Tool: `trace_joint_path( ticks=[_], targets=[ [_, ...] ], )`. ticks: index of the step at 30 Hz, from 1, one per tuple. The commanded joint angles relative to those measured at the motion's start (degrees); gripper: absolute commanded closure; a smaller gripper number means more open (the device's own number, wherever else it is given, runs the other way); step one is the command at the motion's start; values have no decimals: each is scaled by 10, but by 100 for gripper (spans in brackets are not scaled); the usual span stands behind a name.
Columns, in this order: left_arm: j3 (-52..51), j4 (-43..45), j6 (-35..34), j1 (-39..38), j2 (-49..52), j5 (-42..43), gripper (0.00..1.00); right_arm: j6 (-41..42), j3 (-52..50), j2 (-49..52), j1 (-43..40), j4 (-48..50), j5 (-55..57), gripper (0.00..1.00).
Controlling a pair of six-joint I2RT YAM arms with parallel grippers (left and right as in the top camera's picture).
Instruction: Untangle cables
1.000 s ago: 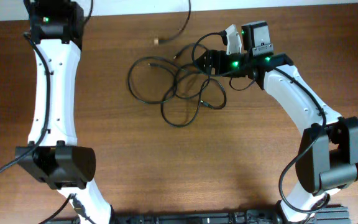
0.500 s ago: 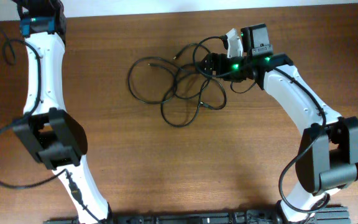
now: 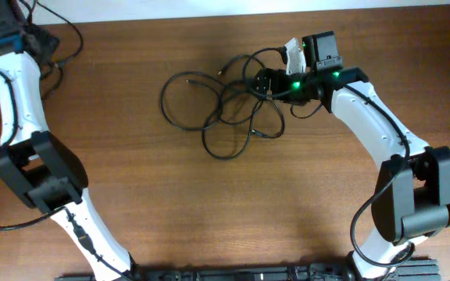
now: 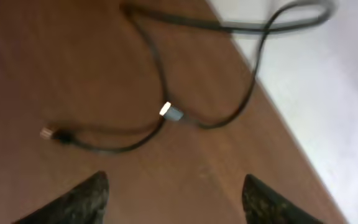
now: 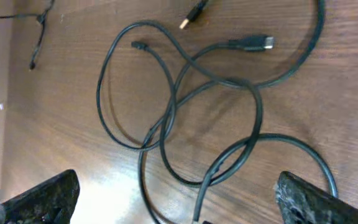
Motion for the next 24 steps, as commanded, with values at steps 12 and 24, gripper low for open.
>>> trace_joint_path(
  ticks=[12,24],
  targets=[
    [-1,-15,64,-90,4,-31,1,-6,2,1,-2,5,104,1],
    [-1,203,569,28,74,-196,1,-6,2,1,-2,5,104,1]
  ],
)
